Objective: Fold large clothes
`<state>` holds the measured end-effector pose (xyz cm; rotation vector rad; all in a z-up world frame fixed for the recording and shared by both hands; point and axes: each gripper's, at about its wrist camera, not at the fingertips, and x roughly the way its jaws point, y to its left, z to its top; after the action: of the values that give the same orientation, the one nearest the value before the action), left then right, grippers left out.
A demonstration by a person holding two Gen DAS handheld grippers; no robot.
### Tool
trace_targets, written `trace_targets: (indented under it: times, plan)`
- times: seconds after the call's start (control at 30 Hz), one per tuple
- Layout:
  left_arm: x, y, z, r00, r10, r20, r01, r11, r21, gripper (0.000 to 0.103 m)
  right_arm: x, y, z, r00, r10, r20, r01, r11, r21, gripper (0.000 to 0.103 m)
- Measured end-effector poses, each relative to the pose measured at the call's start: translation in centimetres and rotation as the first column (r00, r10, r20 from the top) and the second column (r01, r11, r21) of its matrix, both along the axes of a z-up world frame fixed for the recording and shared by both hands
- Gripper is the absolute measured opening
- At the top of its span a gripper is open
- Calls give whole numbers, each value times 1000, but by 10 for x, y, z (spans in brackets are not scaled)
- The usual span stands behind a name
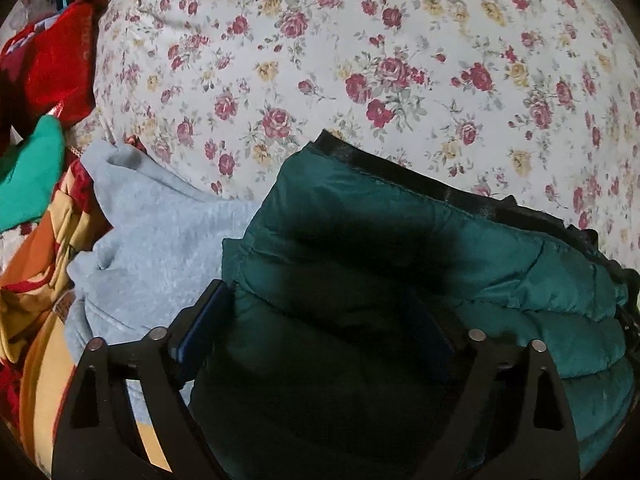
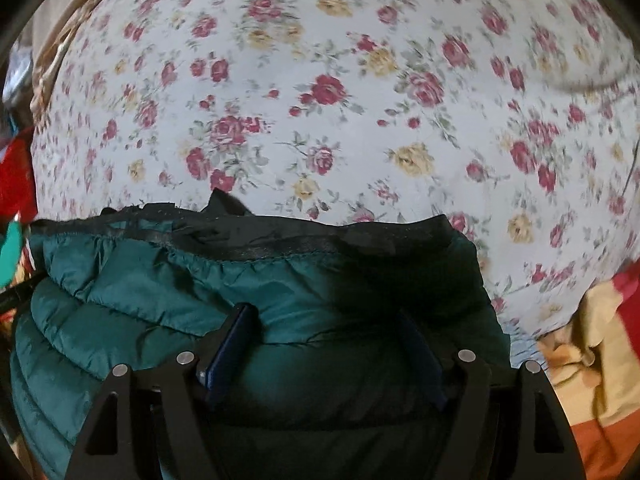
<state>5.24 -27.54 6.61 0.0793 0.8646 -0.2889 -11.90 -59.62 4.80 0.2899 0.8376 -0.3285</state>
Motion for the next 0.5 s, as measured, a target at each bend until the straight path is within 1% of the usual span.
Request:
trace_targets:
  times: [0.07, 0.13, 0.23, 0.3, 0.37, 0.43, 0.5]
  plan:
    - [3, 3, -3, 1000, 12, -18, -13, 1000, -17, 95, -3, 1, 2, 1000, -3, -3, 3, 1000, -4, 73]
    - [3, 4, -4, 999, 18, -33, -20, 999, -34, 96, -12, 5, 12, 1000, -5, 8, 5, 1000, -6, 72]
    - [3, 5, -5, 999, 18, -37, -20, 999, -43, 96, -39, 12, 33, 998, 7, 69, -6, 1000, -4, 72]
    - [2, 4, -5, 999, 19, -35, -20, 999, -40, 96, -54, 13, 41, 996, 8, 94, -7, 1000, -12, 72]
    - [2, 4, -5, 999, 19, -33, -21, 999, -41, 96, -64, 9, 38, 997, -12, 78, 13, 1000, -16, 72]
    - [2, 4, -5, 999, 20, -32, -21, 999, -42, 97, -66, 1, 26, 999, -23, 45, 23, 1000, 14, 73]
    - [2, 4, -5, 999, 22, -30, -23, 999, -43, 97, -63, -3, 14, 999, -24, 31, 23, 999, 38, 73]
